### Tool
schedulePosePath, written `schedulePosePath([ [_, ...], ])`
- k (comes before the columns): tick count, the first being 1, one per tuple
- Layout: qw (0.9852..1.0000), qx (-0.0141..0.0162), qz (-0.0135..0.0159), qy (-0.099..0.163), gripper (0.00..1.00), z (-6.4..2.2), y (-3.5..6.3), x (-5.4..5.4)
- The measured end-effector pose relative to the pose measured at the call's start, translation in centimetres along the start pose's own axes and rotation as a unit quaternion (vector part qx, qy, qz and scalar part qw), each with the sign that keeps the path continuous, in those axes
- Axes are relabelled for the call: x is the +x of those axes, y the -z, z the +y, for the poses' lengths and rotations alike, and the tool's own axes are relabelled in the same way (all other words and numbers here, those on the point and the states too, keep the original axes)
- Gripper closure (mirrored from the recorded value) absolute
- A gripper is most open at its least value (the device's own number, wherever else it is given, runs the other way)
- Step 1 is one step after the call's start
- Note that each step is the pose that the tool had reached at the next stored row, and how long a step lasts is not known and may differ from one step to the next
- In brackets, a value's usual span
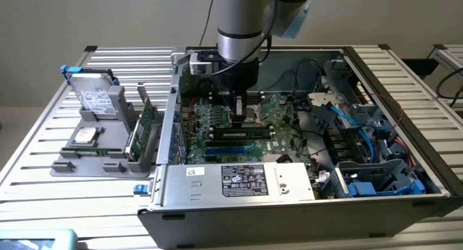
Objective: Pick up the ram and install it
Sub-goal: 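Press down the ram until it locks into place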
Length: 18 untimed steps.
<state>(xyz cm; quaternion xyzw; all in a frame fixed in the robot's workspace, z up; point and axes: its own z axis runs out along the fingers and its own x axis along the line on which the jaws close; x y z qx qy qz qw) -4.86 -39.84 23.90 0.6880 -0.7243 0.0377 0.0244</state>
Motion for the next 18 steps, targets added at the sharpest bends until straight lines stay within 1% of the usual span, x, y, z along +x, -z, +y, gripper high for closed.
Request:
schedulePosePath([
  [3, 1.0, -0.0003, 0.0001, 0.0, 0.89, 0.54, 0.0, 0.0],
  [6, 1.0, -0.0016, 0.0001, 0.0, 0.89, 1.06, -0.07, 0.1],
  [7, 1.0, -0.0028, 0.0002, 0.0, 0.89, 1.15, -0.09, 0.1],
  [10, 0.9999, -0.011, 0.0006, 0.001, 0.89, 1.18, -0.22, 0.0],
  [11, 0.9999, -0.0133, 0.0007, 0.001, 0.89, 1.21, -0.25, 0.0],
  [12, 0.9999, -0.014, 0.0008, 0.001, 0.89, 1.26, -0.28, 0.0],
  [13, 0.9999, -0.0141, 0.0008, 0.001, 0.89, 1.32, -0.29, 0.1],
  [14, 0.9999, -0.0133, 0.0006, 0.001, 0.89, 1.48, -0.31, 0.1],
  [16, 0.9999, -0.0108, 0.0005, 0.001, 0.89, 1.82, -0.37, 0.1],
  [18, 1.0, -0.0085, 0.0004, 0.001, 0.89, 1.98, -0.5, 0.1],
])
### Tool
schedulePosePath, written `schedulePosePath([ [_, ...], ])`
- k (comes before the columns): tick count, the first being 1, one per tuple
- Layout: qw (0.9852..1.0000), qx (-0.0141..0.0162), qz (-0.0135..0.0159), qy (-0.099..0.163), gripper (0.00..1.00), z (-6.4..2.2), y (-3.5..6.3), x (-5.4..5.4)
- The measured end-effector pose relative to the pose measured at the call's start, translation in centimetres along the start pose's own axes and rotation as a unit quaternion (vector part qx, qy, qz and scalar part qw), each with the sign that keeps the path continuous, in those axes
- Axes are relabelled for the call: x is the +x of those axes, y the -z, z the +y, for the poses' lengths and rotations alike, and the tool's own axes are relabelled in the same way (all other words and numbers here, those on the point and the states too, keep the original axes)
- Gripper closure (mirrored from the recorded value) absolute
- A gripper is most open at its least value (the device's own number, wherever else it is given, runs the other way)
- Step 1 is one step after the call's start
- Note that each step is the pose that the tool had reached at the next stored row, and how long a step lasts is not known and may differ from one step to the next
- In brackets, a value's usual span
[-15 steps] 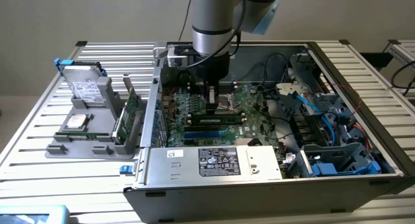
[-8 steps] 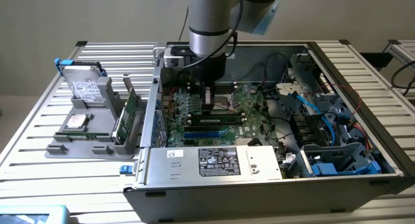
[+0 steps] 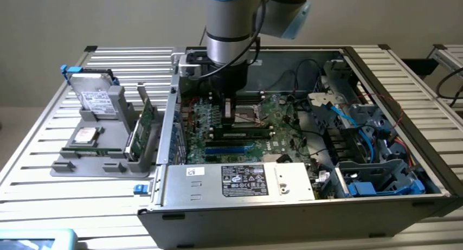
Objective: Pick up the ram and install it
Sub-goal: 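Press down the ram until it locks into place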
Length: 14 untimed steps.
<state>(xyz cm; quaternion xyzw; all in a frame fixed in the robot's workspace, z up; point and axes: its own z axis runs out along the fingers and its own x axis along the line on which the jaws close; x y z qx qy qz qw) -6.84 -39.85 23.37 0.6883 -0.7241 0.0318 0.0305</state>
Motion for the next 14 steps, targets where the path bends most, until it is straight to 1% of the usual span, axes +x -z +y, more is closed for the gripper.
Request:
schedulePosePath([
  [1, 1.0, 0.001, -0.0001, 0.0, 0.89, 0.03, -0.08, -0.01],
  [3, 1.0, 0.0019, -0.0002, 0.0, 0.89, 0.02, -0.23, -0.03],
  [14, 1.0, 0.002, 0.0, 0.0, 0.89, 0.13, -0.51, -0.31],
])
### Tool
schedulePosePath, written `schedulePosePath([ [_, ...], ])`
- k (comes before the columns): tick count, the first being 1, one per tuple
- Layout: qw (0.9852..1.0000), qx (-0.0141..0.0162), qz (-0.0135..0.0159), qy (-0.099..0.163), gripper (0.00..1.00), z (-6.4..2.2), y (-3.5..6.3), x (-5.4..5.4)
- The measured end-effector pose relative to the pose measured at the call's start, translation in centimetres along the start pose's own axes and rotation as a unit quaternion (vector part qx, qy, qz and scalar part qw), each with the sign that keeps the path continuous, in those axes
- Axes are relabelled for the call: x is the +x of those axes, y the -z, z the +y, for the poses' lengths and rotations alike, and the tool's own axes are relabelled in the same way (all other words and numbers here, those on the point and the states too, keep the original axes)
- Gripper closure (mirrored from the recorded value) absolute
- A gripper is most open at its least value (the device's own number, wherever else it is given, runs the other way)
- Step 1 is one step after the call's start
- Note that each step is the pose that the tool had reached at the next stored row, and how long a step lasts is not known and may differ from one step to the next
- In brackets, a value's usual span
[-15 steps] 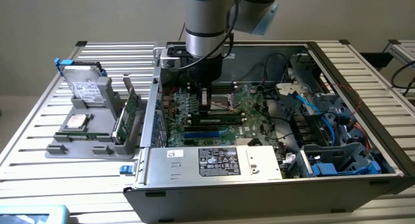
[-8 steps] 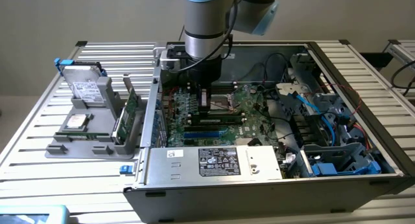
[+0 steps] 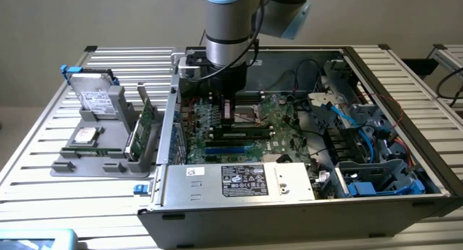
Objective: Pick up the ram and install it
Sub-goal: 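Press down the ram until it locks into place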
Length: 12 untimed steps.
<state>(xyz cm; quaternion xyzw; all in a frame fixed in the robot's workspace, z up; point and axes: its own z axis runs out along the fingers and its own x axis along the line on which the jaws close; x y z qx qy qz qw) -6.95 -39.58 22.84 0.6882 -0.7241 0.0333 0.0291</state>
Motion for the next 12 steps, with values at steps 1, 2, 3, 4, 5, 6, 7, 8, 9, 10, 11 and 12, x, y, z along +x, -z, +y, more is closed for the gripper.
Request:
schedulePosePath([
  [1, 1.0, 0.0001, 0.0, 0.0, 0.89, 0.01, -0.02, 0.01],
  [2, 1.0, 0.0001, 0.0, 0.0, 0.89, 0.02, -0.06, 0.0],
  [3, 1.0, 0.0002, 0.0, 0.0, 0.89, 0.03, -0.11, -0.01],
  [4, 1.0, 0.0003, 0.0001, 0.0, 0.89, 0.05, -0.16, -0.01],
  [5, 1.0, 0.0004, 0.0001, 0.0, 0.89, 0.05, -0.2, -0.01],
  [6, 1.0, 0.0006, 0.0, 0.0, 0.89, 0.06, -0.25, -0.01],
  [7, 1.0, 0.0008, 0.0, 0.0, 0.89, 0.06, -0.29, -0.02],
  [8, 1.0, 0.001, 0.0, 0.0, 0.89, 0.06, -0.33, -0.03],
  [9, 1.0, 0.0013, 0.0, 0.0, 0.89, 0.06, -0.34, -0.03],
  [10, 1.0, 0.0016, 0.0001, 0.0, 0.89, 0.05, -0.35, -0.03],
  [11, 1.0, 0.0017, 0.0, 0.0, 0.89, 0.05, -0.35, -0.03],
  [12, 1.0, 0.0021, -0.0004, 0.0, 0.89, 0.04, -0.3, -0.03],
])
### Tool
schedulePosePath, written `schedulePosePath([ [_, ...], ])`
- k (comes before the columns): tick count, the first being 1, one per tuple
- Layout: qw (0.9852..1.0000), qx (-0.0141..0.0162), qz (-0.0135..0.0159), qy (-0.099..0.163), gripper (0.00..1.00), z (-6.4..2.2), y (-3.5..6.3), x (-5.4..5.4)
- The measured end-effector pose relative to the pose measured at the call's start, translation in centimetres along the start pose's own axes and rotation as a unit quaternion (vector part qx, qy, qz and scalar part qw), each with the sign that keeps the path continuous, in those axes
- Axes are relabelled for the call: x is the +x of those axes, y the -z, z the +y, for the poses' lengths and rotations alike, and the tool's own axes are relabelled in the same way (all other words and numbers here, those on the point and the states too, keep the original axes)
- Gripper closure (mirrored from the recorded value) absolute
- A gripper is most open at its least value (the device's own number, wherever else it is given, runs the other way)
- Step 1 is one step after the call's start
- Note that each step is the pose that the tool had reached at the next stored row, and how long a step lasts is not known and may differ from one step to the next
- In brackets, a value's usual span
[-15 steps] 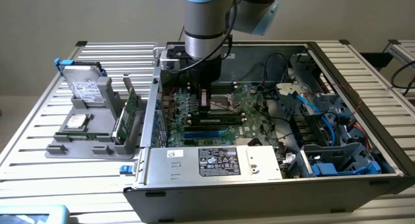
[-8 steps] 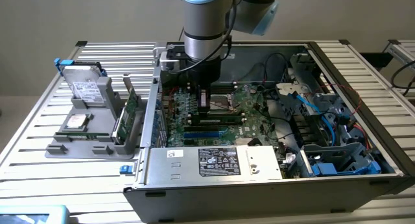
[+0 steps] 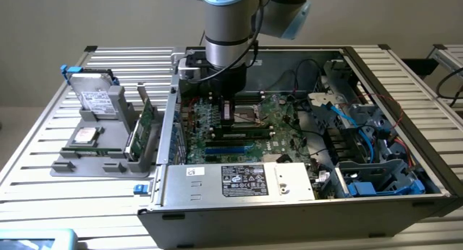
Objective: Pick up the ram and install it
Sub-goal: 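Press down the ram until it locks into place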
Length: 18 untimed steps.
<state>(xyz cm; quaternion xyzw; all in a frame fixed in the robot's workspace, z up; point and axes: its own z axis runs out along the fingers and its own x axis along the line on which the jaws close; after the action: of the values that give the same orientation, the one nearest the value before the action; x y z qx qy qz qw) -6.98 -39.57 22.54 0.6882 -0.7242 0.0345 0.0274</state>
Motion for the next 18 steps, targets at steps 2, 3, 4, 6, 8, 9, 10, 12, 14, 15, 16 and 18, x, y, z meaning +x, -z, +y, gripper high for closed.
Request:
schedulePosePath([
  [2, 1.0, -0.0001, -0.0001, 0.0, 0.89, -0.32, 0.61, 0.0],
  [3, 1.0, -0.0003, 0.0004, 0.0, 0.89, -0.59, 0.92, 0.1],
  [4, 1.0, -0.0002, 0.0002, 0.0, 0.89, -0.83, 1.09, 0.1],
  [6, 1.0, -0.0002, 0.0002, 0.0, 0.89, -1.37, 1.28, 0.1],
  [8, 1.0, -0.0003, 0.0002, 0.0, 0.89, -1.88, 1.39, 0.2],
  [9, 1.0, -0.0003, 0.0003, 0.0, 0.89, -2.14, 1.45, 0.2],
  [10, 1.0, -0.0003, 0.0002, 0.0, 0.89, -2.35, 1.48, 0.2],
  [12, 1.0, -0.0002, 0.0002, 0.0, 0.89, -2.82, 1.55, 0.2],
  [14, 1.0, -0.0003, 0.0002, 0.0, 0.89, -3.28, 1.61, 0.2],
  [15, 1.0, -0.0003, 0.0003, 0.0, 0.89, -3.47, 1.63, 0.2],
  [16, 1.0, -0.0003, 0.0002, 0.0, 0.89, -3.6, 1.63, 0.2],
  [18, 1.0, -0.0003, 0.0003, 0.0, 0.89, -3.7, 1.63, 0.2],
])
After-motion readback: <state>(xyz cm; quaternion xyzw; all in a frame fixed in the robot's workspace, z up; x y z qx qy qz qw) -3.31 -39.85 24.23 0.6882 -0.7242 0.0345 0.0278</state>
